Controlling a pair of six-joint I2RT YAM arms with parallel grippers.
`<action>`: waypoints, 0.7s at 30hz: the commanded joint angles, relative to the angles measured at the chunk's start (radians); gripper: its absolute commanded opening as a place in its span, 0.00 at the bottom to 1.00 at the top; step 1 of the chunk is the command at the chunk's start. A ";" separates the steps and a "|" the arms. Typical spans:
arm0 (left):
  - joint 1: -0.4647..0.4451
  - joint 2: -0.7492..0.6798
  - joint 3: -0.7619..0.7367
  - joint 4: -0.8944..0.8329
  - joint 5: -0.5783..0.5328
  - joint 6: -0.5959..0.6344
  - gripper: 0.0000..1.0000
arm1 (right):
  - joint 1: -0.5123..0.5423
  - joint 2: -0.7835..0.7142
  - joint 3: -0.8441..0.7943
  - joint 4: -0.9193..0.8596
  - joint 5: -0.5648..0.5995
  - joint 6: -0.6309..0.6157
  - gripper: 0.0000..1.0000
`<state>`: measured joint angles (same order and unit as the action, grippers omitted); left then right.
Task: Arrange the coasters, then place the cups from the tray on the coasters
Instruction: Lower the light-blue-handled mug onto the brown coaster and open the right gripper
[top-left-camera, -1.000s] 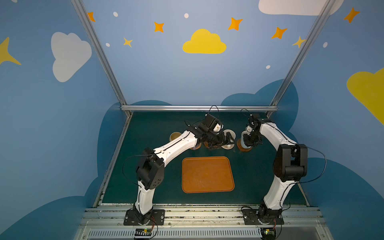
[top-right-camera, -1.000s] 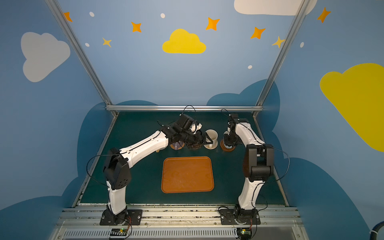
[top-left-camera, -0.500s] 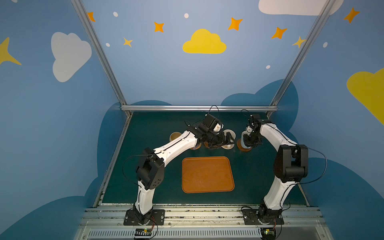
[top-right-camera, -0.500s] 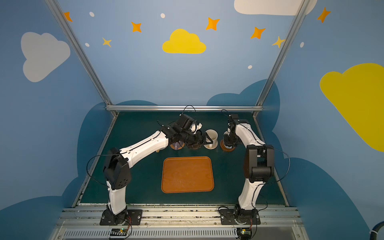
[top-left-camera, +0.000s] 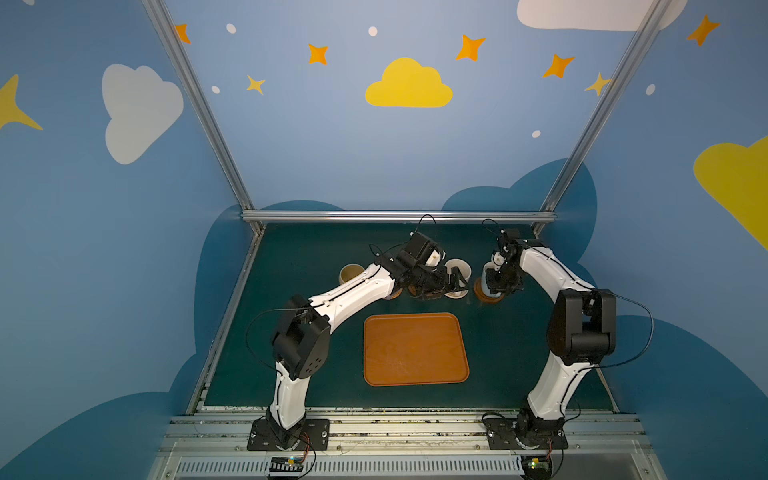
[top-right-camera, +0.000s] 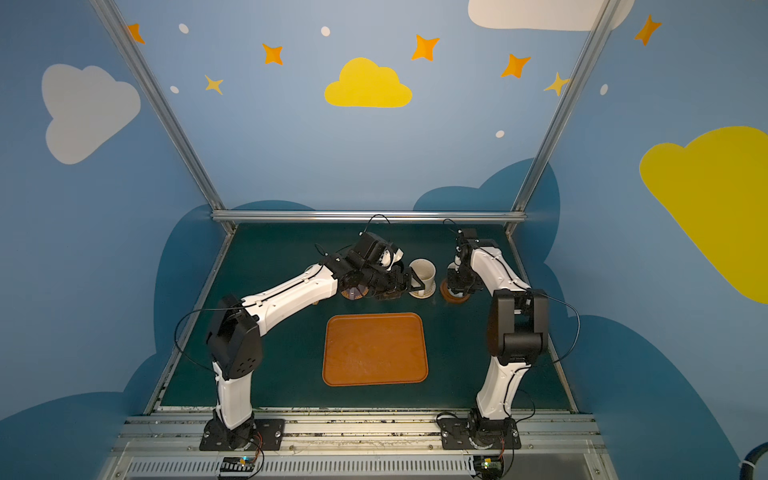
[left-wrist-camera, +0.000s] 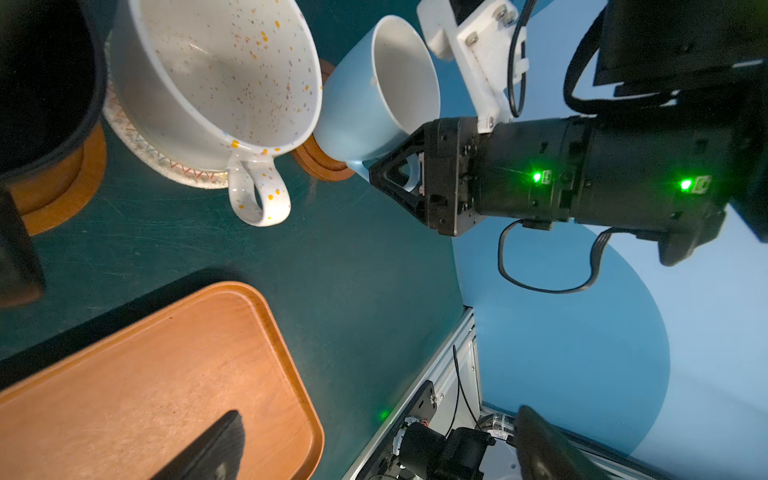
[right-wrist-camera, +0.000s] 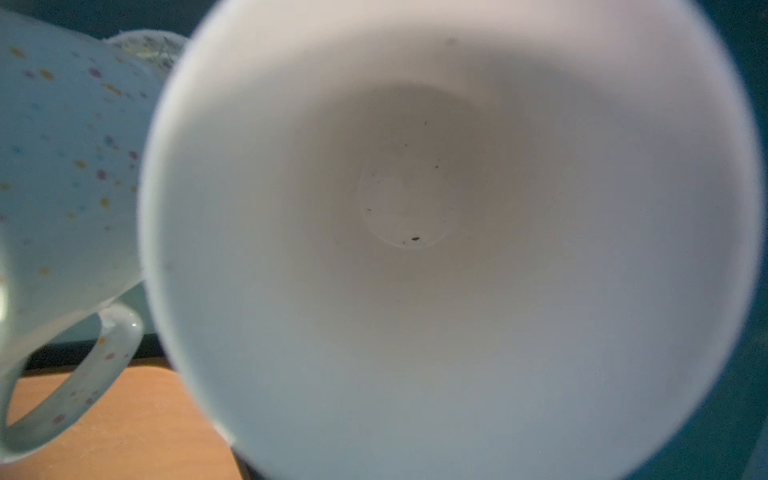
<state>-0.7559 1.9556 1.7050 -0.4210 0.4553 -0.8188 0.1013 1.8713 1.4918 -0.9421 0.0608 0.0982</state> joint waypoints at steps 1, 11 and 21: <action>-0.002 -0.038 -0.008 0.013 0.008 -0.003 1.00 | -0.003 -0.003 -0.004 -0.006 0.011 0.012 0.31; -0.002 -0.038 -0.011 0.023 0.013 -0.008 1.00 | 0.004 -0.018 -0.027 0.020 0.044 0.006 0.16; -0.002 -0.041 -0.016 0.031 0.028 -0.013 1.00 | 0.000 -0.049 -0.077 0.077 -0.013 -0.007 0.09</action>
<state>-0.7559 1.9541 1.6955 -0.4019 0.4652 -0.8345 0.0998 1.8412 1.4300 -0.8902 0.0650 0.1028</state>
